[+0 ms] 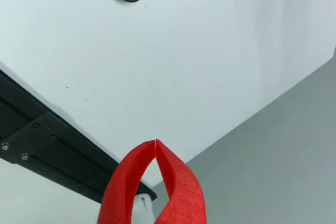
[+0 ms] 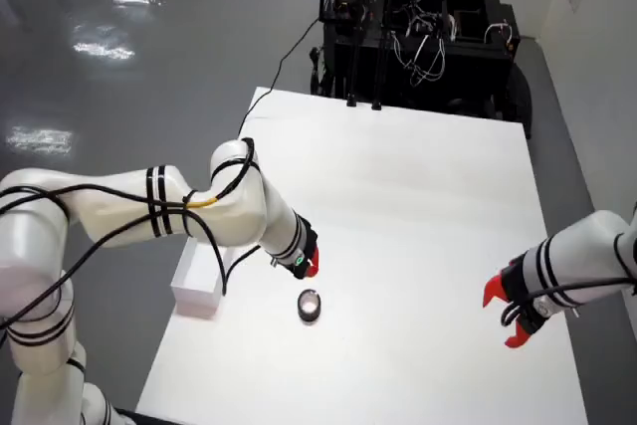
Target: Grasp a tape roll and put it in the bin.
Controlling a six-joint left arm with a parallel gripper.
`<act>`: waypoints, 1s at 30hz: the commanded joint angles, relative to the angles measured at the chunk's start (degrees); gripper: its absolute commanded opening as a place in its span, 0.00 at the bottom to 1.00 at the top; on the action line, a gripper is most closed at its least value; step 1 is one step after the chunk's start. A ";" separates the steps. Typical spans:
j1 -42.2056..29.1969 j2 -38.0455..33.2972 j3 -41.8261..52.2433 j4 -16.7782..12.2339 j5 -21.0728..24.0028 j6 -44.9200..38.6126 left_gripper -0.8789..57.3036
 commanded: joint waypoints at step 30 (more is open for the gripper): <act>5.01 11.87 -1.85 -0.70 -5.54 -7.30 0.51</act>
